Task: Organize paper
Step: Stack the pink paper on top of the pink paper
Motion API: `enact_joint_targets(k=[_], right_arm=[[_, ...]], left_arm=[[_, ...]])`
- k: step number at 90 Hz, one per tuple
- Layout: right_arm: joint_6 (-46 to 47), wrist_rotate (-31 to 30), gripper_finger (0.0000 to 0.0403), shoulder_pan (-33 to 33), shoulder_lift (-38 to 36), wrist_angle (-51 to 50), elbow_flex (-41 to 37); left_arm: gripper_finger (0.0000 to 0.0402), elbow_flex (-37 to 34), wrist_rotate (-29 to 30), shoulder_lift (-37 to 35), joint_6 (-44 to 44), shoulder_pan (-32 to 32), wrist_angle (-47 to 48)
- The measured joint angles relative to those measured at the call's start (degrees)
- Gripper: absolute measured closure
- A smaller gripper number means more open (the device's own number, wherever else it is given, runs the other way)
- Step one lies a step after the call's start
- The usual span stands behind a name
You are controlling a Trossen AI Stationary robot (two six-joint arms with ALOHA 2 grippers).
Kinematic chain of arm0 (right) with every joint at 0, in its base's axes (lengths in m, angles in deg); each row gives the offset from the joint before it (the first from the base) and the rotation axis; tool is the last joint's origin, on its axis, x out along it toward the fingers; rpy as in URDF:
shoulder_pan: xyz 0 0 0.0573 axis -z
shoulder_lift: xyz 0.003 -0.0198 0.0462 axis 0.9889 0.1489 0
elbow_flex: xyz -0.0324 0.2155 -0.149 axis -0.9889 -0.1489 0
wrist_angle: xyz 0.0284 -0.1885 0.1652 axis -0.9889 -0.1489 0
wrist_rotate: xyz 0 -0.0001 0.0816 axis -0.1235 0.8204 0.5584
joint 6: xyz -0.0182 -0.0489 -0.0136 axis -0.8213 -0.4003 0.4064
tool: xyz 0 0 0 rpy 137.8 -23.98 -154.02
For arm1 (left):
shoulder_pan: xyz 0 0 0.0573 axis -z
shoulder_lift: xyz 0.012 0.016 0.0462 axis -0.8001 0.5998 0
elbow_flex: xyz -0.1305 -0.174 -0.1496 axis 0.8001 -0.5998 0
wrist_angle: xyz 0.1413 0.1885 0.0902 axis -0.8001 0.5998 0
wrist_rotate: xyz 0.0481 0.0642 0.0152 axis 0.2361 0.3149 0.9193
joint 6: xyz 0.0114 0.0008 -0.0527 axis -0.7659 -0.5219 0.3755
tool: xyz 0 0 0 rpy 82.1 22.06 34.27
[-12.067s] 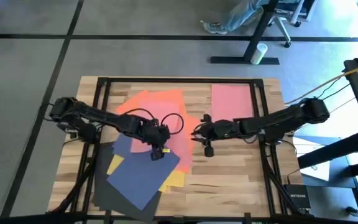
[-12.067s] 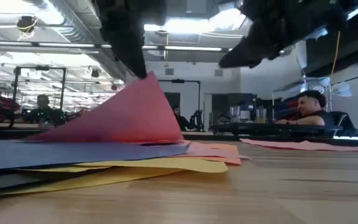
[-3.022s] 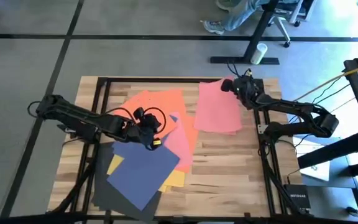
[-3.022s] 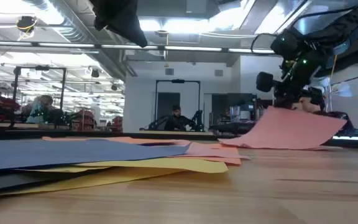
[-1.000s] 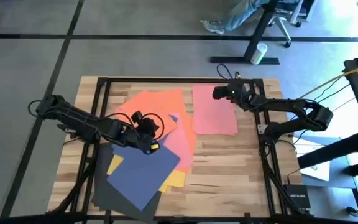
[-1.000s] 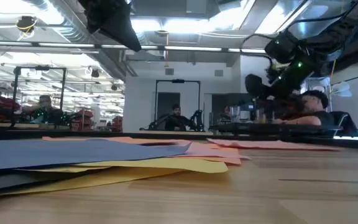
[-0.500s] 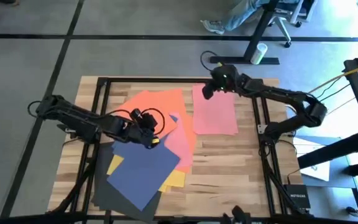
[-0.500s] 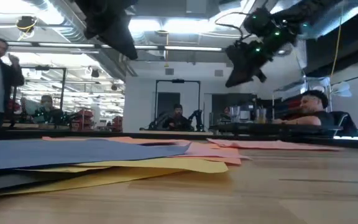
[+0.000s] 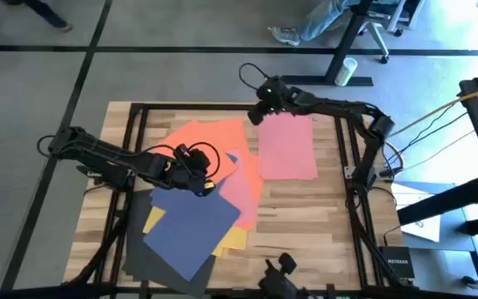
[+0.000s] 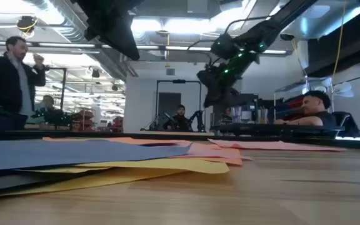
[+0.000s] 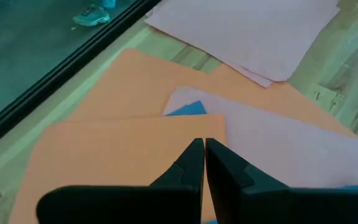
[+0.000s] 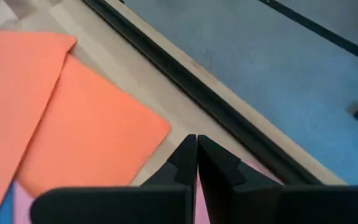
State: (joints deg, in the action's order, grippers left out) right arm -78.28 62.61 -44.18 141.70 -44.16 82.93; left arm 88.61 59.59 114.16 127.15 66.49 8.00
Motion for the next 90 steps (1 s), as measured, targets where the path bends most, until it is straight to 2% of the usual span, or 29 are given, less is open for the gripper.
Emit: enact_joint_targets(k=[21,41,58,90], right_arm=[[-0.39,-1.26,0.0403,0.25,4.55,-2.99,4.66],[1.31,2.92,0.0403,0.26,5.16,-10.57,4.97],[5.24,5.15,0.0403,0.26,5.45,-10.63,4.99],[7.58,6.24,0.0403,0.26,11.09,-10.39,4.99]], left_arm=[[0.0402,0.0,-0.02,0.0,0.57,0.0,-0.02],[0.0402,0.0,0.0,0.0,0.81,0.04,-0.09],[0.0402,0.0,0.0,0.0,1.37,-0.07,-0.37],[0.0402,0.0,0.0,0.02,1.31,-0.07,-0.25]])
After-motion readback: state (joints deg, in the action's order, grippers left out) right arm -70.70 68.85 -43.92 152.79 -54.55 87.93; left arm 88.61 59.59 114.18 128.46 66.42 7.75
